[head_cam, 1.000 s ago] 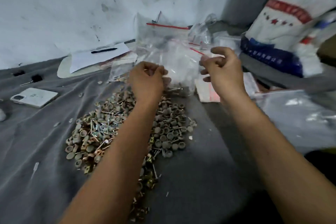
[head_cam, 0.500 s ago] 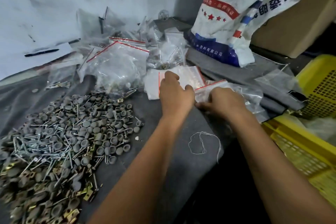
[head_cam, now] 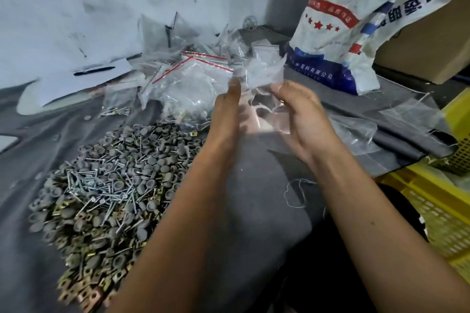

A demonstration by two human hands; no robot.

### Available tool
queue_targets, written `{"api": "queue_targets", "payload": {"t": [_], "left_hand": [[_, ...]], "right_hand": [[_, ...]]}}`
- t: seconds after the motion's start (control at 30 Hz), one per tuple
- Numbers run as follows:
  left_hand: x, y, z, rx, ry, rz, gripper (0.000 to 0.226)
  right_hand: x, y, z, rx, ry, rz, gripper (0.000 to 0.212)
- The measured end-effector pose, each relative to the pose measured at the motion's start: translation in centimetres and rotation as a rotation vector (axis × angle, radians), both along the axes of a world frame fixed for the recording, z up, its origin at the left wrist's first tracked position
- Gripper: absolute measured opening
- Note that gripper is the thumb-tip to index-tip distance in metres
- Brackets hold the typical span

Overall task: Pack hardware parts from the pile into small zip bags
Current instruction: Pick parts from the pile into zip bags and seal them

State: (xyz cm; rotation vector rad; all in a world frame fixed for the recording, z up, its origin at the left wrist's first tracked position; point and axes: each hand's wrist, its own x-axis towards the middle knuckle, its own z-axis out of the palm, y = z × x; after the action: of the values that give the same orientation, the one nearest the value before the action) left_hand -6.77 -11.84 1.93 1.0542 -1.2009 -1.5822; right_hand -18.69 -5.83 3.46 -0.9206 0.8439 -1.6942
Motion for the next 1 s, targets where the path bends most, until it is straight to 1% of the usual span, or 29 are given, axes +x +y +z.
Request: {"api": "queue_targets", "payload": {"t": [0.03,0.1,0.17,0.2,0.23,0.27,0.3,0.33,0.37,0.4,0.43,0.47,0.5,0.57,0.6,0.67,0.73,0.77,0.8,0.83,0.87,0.9,0.93,1.0], "left_hand": [[1.5,0.1,0.4,0.017,0.035,-0.075,0.067],[5.3,0.5,1.1,0.000,0.110,-0.107,0.056],[9.6,1.0,1.3,-0.043,0.131,0.000,0.032],[11.8,1.3,1.3,-0.084,0.091,0.050,0.023],[14.6,1.8,1.3,-0.123,0.046,0.077,0.022],[17.0,2.3,1.2,-0.162,-0.007,0.068,0.027],[19.3,2.8,1.3,-0.194,-0.070,0.045,0.033],[22.0,3.4,1.3,-0.224,-0.155,0.034,0.037],[24.1,3.9,1.5,-0.243,-0.235,0.018,0.038],[26.6,4.4,1.8,-0.250,-0.300,0.008,0.036],[28.4,5.0,2.3,-0.245,-0.339,-0.013,0.035],[30.1,5.4,2.9,-0.236,-0.376,-0.030,0.036],[31.9,6.0,3.6,-0.225,-0.416,-0.031,0.037],[34.6,6.6,5.0,-0.228,-0.525,0.004,0.039],[35.6,6.7,5.5,-0.244,-0.601,0.059,0.040],[37.1,6.3,5.8,-0.280,-0.819,0.286,0.039],[37.1,5.6,5.1,-0.348,-1.083,0.650,0.036],[36.3,5.4,4.4,-0.421,-1.174,0.851,0.033],[34.9,5.2,3.5,-0.517,-1.161,1.016,0.030],[33.1,5.2,2.5,-0.589,-1.033,1.098,0.025],[31.1,5.3,1.5,-0.603,-0.870,1.078,0.022],[29.3,5.3,0.2,-0.570,-0.748,1.009,0.025],[27.8,5.3,-1.1,-0.534,-0.696,0.929,0.030],[26.0,5.2,-3.2,-0.503,-0.687,0.822,0.036]], "right_hand": [[0.8,0.0,0.6,-0.030,-0.057,0.047,0.017],[2.9,-0.3,1.2,-0.053,-0.057,0.101,0.017],[5.2,-0.8,1.4,-0.023,-0.045,0.114,0.020],[6.0,-1.1,1.4,0.011,-0.043,0.139,0.024],[7.2,-1.5,1.3,0.067,-0.040,0.210,0.034],[8.0,-1.7,1.2,0.142,-0.032,0.307,0.049],[8.6,-2.0,1.0,0.219,0.001,0.415,0.068],[9.6,-2.3,0.7,0.275,0.069,0.515,0.081],[10.4,-2.5,0.4,0.300,0.160,0.584,0.082],[11.7,-2.7,0.0,0.297,0.270,0.633,0.072],[12.8,-2.8,-0.2,0.277,0.375,0.658,0.055],[13.9,-2.9,-0.4,0.252,0.465,0.681,0.040],[15.3,-3.1,-0.5,0.232,0.528,0.715,0.030],[17.8,-3.4,-0.5,0.204,0.586,0.805,0.020],[18.9,-3.6,-0.5,0.191,0.611,0.830,0.018],[21.0,-3.9,-0.6,0.154,0.663,0.813,0.015],[22.9,-4.2,-1.1,0.099,0.713,0.704,0.008],[23.7,-4.3,-1.4,0.063,0.754,0.616,0.008],[24.2,-4.4,-1.8,0.024,0.801,0.516,0.009],[24.6,-4.5,-2.3,-0.020,0.853,0.417,0.010],[24.7,-4.6,-2.8,-0.075,0.903,0.328,0.012],[24.6,-4.8,-3.3,-0.141,0.947,0.261,0.014],[24.4,-4.8,-3.9,-0.209,0.984,0.213,0.017],[24.1,-4.7,-4.7,-0.327,1.046,0.152,0.025]]}}
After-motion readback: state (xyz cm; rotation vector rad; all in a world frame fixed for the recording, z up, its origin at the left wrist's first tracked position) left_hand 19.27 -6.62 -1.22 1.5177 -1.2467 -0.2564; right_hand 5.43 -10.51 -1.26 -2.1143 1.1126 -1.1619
